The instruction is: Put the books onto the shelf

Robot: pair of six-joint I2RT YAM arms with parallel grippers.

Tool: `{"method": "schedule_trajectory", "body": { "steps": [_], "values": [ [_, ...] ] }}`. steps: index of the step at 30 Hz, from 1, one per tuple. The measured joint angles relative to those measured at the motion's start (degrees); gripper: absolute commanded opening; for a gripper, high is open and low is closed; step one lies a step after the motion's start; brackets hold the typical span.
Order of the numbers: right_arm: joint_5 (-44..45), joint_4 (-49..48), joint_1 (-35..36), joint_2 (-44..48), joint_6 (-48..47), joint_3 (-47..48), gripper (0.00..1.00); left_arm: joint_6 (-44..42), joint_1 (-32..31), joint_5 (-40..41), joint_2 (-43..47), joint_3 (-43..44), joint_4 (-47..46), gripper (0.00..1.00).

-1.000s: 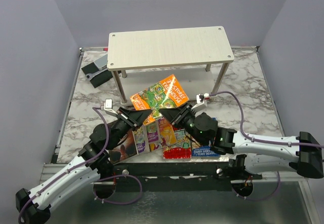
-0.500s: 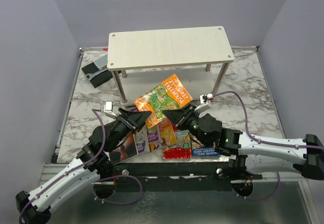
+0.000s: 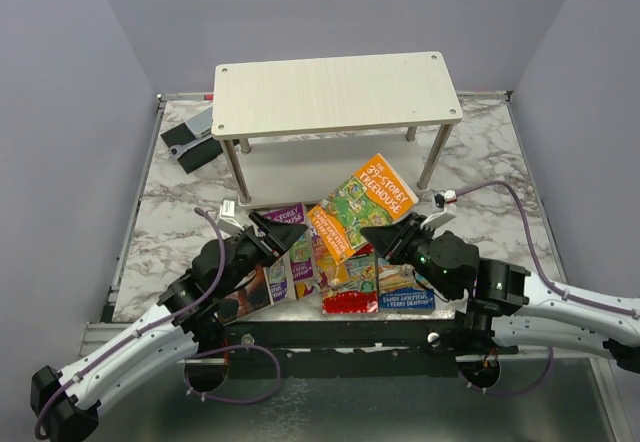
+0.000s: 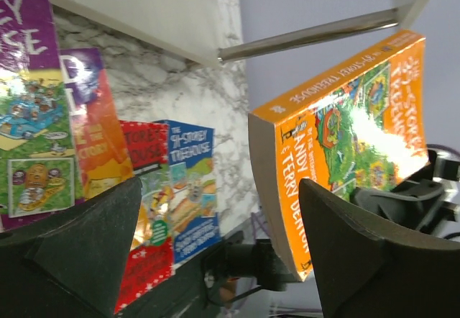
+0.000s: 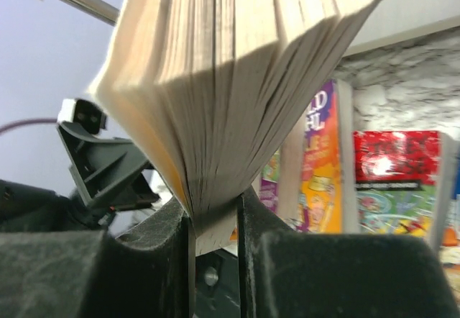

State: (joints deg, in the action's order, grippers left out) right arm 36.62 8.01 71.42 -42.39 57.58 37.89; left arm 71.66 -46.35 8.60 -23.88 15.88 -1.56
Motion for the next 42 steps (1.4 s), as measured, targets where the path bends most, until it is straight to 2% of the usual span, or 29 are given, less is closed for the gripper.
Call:
{"method": "schedule_trajectory", "body": {
  "steps": [11,19,24,28,35,42],
  "values": [
    [-3.4,19.6,0.0,5.2,-7.7,4.1,0.01,-16.7,0.3,-3.2,-16.4,11.8,5.0,0.94],
    [-8.4,24.3,-0.2,5.2,-13.9,5.2,0.01,-27.0,4.1,-12.4,-27.0,19.4,8.2,0.95],
    [-14.1,24.6,-2.3,2.4,-17.2,5.3,0.01,-30.9,9.7,-20.4,-28.9,21.1,9.1,0.95],
    [-20.8,24.1,-6.9,-0.1,-19.8,6.2,0.01,-32.2,13.0,-25.6,-29.2,21.9,9.4,0.95],
    [-38.6,17.8,-17.8,-3.5,-22.7,6.7,0.01,-33.3,13.2,-33.5,-27.8,22.0,10.0,0.97],
    [-54.7,10.4,-19.4,-7.8,-23.6,8.7,0.01,-32.8,13.2,-39.4,-24.0,21.9,8.5,0.93]
  ]
}}
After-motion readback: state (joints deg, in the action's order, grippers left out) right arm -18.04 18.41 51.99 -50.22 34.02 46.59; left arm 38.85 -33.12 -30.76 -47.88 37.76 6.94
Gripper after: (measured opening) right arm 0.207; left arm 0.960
